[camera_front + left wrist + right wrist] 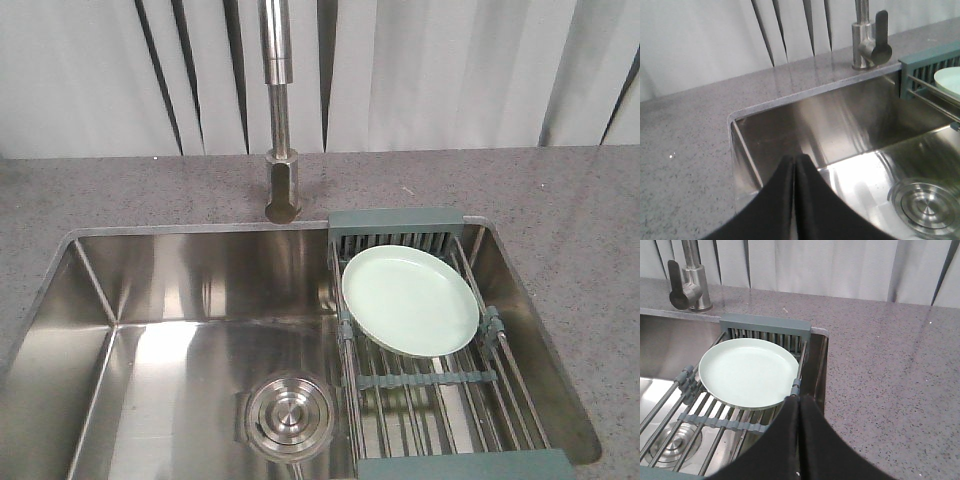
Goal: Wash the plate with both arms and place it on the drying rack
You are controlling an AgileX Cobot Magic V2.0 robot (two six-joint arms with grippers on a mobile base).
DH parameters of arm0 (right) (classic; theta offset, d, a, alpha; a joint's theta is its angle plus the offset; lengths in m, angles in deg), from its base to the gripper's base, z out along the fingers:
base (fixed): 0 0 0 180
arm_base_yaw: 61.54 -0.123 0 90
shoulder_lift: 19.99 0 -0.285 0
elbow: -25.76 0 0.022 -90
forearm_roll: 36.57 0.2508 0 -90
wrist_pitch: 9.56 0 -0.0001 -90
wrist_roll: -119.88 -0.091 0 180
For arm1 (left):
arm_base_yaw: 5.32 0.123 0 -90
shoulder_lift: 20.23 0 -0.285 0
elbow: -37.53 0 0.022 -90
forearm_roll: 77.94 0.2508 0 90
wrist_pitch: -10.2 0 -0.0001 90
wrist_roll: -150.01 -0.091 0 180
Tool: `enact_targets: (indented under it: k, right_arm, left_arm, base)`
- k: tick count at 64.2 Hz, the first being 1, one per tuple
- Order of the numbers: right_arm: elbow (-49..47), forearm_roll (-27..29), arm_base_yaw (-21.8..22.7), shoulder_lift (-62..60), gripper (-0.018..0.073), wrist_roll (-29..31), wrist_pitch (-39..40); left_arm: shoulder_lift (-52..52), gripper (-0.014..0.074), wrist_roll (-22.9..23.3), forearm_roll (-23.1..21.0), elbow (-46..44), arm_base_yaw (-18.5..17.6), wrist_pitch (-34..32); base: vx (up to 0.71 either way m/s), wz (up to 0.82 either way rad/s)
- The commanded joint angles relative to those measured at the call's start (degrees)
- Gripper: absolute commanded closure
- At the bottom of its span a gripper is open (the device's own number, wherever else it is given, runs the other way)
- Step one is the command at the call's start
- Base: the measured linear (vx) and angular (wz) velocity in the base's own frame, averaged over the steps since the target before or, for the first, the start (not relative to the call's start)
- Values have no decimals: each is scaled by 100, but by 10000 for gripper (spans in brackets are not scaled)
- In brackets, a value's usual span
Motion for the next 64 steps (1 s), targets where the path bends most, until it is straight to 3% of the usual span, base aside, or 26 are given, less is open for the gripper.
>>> enact_targets:
  k: [1, 11, 19, 26, 37, 64]
  right_arm:
    - [-152, 47, -5, 66, 568, 40, 423]
    - [-152, 47, -5, 66, 568, 40, 423]
    - [-152, 47, -5, 66, 568, 40, 423]
    - [-152, 47, -5, 66, 568, 40, 423]
    - [-152, 47, -5, 66, 568, 40, 423]
    - [-152, 47, -5, 66, 568, 40, 430]
  left_arm:
    - [-155, 602, 56, -65, 132, 174, -672]
    - [-723, 602, 462, -205, 572, 761, -790]
    - [-1120, 602, 517, -205, 785, 1098, -790]
    - [-1306, 602, 1017, -205, 916, 1287, -786]
    - [-1306, 602, 1552, -1, 935, 1301, -797]
    - [-1306, 602, 1563, 247, 940, 1281, -797]
  base:
    - [0, 0]
    - [0, 0]
    - [0, 0]
    - [0, 0]
    - [0, 0]
    - [0, 0]
